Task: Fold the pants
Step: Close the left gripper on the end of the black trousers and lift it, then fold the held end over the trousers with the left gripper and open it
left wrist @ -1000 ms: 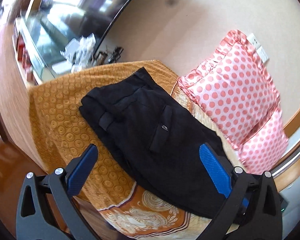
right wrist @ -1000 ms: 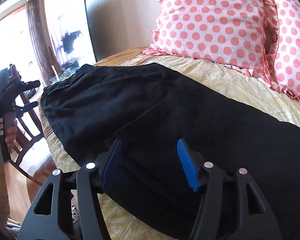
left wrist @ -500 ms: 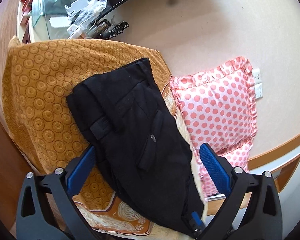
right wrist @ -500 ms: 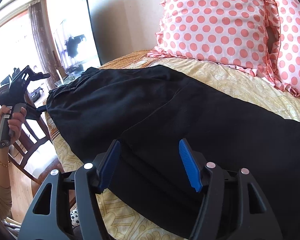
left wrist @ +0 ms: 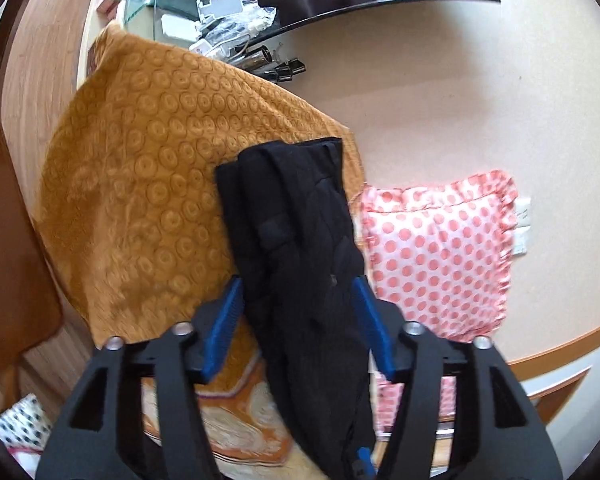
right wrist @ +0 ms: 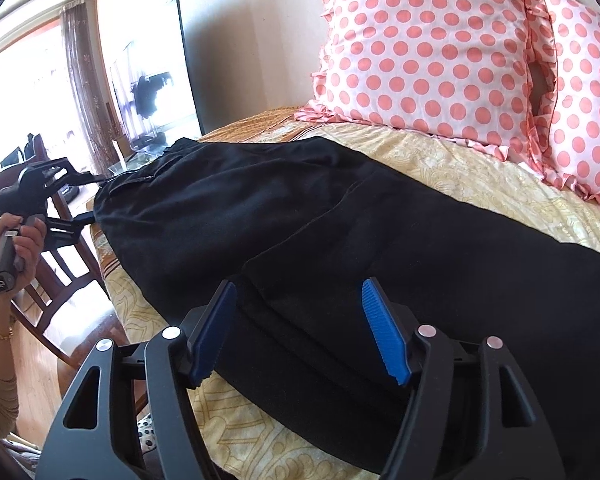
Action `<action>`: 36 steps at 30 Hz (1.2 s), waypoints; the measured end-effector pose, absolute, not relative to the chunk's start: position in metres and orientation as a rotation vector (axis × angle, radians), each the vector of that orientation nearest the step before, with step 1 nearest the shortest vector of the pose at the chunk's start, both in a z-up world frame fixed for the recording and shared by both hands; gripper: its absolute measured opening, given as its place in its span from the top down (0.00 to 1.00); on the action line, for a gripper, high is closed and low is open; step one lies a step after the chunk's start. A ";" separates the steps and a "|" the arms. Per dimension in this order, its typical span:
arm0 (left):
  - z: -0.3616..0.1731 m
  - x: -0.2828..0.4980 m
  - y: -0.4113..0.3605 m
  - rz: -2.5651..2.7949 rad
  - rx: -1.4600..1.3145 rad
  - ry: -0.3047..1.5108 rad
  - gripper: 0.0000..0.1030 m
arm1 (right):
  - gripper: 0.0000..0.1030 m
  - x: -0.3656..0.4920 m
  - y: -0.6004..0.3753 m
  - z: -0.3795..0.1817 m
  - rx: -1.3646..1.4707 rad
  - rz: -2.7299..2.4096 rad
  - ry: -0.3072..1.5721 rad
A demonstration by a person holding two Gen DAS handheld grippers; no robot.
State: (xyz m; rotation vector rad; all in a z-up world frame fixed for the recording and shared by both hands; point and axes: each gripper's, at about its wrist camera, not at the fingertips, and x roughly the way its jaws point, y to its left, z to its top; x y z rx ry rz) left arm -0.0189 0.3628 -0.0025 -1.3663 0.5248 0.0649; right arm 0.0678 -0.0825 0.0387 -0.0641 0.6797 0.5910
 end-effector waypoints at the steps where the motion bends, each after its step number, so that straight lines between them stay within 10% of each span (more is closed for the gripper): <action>1: -0.001 -0.019 0.362 0.056 -1.377 0.524 0.25 | 0.35 0.068 -0.082 0.039 -0.063 0.591 0.677; 9: 0.007 0.013 0.360 0.087 -1.316 0.563 0.25 | 0.35 0.064 -0.077 0.039 -0.091 0.599 0.654; 22: 0.016 0.021 0.362 0.254 -1.099 0.571 0.89 | 0.34 0.054 -0.094 0.042 -0.072 0.598 0.614; 36: 0.171 0.070 0.171 -0.077 -0.426 0.454 0.92 | 0.32 0.023 -0.185 0.054 0.075 0.466 0.509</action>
